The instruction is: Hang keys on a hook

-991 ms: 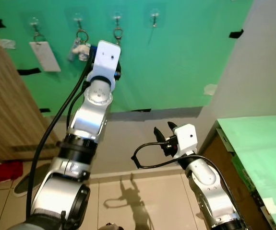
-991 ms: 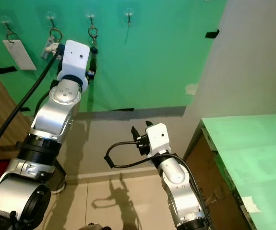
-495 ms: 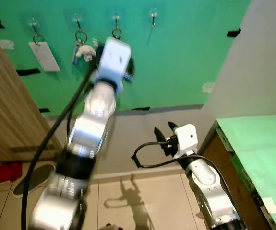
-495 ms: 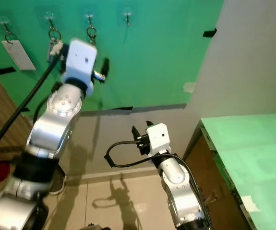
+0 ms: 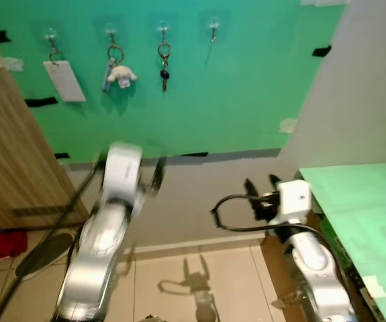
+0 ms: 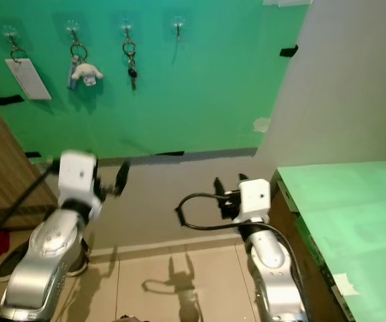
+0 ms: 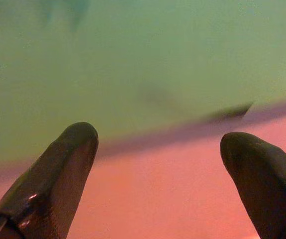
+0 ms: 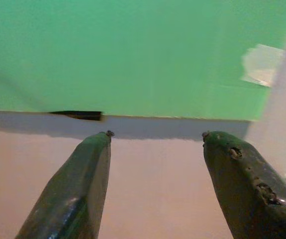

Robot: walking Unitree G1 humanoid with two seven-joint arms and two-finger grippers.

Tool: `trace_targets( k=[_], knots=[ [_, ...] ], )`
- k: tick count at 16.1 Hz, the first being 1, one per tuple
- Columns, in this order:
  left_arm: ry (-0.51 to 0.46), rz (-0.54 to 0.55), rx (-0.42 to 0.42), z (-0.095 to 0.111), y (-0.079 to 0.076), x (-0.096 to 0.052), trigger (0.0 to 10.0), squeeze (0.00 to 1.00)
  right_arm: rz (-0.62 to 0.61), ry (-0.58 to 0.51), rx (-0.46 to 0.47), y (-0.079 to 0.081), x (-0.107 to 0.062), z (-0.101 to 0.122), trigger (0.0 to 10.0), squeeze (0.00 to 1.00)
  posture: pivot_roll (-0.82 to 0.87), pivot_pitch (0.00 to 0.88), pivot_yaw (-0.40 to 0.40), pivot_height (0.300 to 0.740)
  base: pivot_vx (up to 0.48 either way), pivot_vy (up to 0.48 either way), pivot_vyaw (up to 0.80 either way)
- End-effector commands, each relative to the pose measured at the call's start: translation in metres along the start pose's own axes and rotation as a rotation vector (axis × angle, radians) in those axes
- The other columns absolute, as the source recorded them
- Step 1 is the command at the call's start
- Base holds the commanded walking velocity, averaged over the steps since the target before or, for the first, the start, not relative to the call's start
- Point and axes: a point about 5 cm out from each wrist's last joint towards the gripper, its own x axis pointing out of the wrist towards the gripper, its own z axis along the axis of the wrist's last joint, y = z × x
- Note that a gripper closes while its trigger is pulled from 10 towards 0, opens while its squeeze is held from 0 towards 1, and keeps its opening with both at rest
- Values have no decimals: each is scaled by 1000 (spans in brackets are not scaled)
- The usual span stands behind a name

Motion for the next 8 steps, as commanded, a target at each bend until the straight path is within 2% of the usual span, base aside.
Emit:
trace_targets(
  k=[1, 3, 5, 8],
  knots=[
    [8, 54, 11, -3, 8, 0, 10000, 1000, -30, 8, 32, -4, 0, 0, 10000, 1000, 27, 0, -14, 740, 0, 0, 0],
    [37, 64, -29, -10, 9, -1, 10000, 1000, -47, 14, 57, -6, -1, -2, 10000, 1000, 35, 0, -20, 740, 0, 0, 0],
    [17, 64, 4, -11, 12, -3, 10000, 1000, -14, 3, 24, -2, 0, -3, 10000, 1000, 51, 0, -27, 740, 0, 0, 0],
    [-34, 26, 19, -6, 9, -4, 10000, 1000, -16, -24, 12, -2, 3, -1, 10000, 1000, 60, 0, -31, 740, 0, 0, 0]
  ],
)
